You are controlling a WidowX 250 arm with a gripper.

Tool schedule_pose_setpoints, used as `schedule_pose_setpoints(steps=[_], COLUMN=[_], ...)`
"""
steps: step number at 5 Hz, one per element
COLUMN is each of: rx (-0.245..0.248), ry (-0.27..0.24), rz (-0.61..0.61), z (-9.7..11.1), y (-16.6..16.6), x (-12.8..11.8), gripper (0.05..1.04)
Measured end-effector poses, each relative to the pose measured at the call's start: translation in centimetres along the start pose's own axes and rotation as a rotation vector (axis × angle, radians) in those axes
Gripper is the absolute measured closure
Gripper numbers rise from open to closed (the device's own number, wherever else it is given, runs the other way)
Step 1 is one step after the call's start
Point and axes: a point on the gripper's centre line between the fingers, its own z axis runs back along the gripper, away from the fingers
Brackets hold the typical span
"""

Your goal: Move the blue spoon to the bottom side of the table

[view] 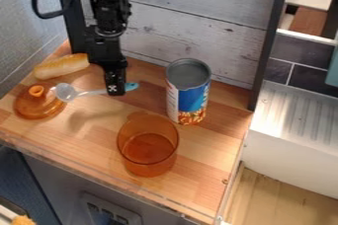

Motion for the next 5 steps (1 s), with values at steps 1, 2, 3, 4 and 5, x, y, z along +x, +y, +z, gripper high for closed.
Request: schedule_pose_setpoints(steps=[1,2,3,4,5], rx=[-0.050,-0.078,-0.084,-0.091,-0.069], ry=[0.012,0.008,0.000,-0.031,-0.041], rz=[0.013,-0.010,-0.037,-0.098,-0.174], z=[2.0,2.8,2.6,2.2,1.0], y=[1.3,2.6,4.1,4.3,5.1], x=[1.6,2.5,3.3,3.9,4.1], gripper=[0.757,0.757,0.757,0.757,0.757])
